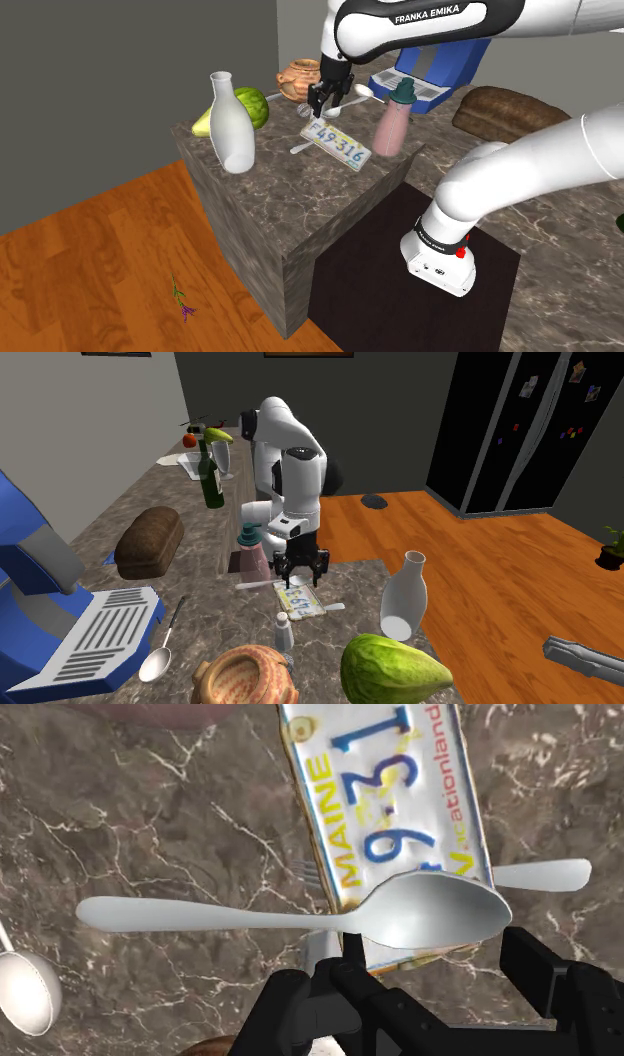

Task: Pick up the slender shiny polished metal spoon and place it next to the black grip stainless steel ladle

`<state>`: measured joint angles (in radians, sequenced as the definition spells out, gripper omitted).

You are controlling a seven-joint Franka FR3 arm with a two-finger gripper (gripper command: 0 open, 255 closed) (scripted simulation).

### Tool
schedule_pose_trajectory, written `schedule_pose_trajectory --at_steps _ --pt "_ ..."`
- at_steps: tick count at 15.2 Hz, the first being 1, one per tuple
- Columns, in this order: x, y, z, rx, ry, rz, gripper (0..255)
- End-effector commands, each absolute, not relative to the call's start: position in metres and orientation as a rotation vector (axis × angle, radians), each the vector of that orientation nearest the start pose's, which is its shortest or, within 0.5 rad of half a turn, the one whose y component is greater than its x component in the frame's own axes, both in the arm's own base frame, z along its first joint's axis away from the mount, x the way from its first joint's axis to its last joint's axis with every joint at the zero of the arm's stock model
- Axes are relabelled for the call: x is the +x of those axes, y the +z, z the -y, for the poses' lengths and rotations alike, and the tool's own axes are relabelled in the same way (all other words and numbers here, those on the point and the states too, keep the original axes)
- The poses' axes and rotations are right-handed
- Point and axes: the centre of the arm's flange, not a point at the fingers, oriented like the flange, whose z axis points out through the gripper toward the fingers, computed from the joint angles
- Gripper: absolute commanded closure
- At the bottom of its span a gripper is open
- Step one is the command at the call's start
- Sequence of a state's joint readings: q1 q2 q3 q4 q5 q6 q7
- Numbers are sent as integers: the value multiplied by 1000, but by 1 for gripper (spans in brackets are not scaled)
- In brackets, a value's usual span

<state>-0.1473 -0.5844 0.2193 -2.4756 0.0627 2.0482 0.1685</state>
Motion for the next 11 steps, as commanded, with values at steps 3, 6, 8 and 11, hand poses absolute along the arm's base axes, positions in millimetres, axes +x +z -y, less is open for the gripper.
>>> schedule_pose_trajectory --at_steps 3,6,8,11 --pt "410 502 11 -3171 -244 -233 255" --pt "425 502 47 -3171 -244 -233 255" --pt "436 502 71 -3171 -244 -233 255" --pt "451 502 108 -3171 -244 -233 255"
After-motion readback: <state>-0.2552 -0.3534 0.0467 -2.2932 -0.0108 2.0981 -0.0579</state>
